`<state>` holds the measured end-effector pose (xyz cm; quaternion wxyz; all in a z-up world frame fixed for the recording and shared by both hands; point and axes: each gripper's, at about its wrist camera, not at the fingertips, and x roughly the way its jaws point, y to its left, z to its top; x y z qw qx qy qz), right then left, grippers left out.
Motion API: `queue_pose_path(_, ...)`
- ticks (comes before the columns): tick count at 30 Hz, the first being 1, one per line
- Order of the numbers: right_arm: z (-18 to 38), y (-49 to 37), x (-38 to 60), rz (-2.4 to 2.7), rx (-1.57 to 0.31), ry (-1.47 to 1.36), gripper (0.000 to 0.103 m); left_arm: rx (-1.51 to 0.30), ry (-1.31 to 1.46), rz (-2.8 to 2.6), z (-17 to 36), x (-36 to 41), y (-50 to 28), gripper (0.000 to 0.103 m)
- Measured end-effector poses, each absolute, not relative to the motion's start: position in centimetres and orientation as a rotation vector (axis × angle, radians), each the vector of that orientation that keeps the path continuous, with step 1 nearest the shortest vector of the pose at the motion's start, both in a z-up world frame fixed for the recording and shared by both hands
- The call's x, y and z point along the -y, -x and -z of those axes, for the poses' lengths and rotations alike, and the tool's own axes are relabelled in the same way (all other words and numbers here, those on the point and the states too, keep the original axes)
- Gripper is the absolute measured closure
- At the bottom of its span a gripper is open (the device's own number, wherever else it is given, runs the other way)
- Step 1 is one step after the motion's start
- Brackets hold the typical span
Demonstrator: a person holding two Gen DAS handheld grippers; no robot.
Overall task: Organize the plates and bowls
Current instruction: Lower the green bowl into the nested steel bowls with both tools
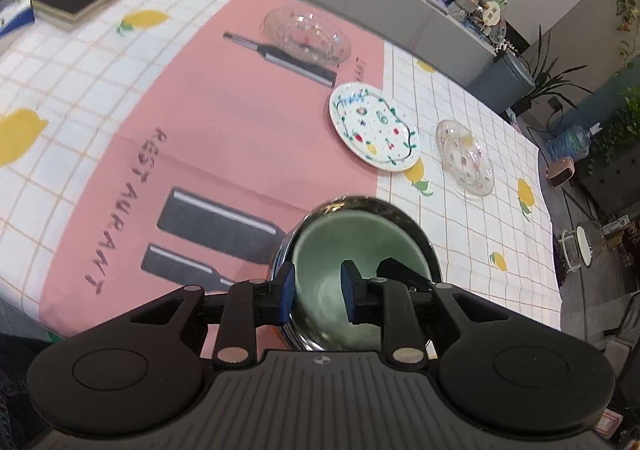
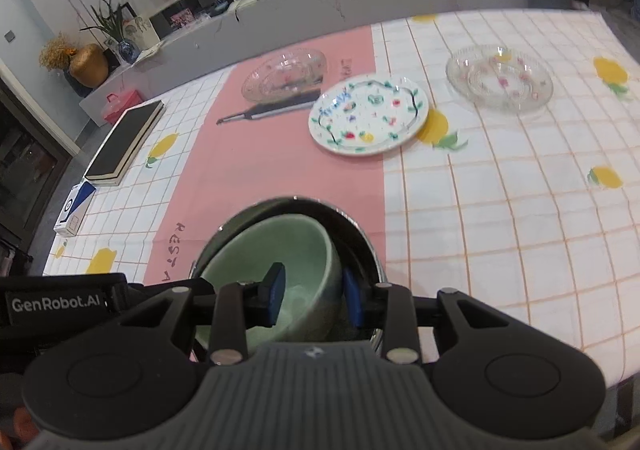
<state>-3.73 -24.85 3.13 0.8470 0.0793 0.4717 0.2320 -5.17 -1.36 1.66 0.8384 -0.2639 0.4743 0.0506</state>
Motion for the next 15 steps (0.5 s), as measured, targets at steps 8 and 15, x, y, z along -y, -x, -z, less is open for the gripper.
queue_pose_path(8,-3.5,3.7,25.3,-0.492,-0.971,-0.175,0.058,-0.981,0.520,-0.102,-2.2,1.6,5.1,0.073)
queue_pose_path(15,-4.5,3.5,26.2,-0.495,-0.935,-0.223,0.053,-0.985,0.516,-0.093,-1.2,1.3,5.2,0.068)
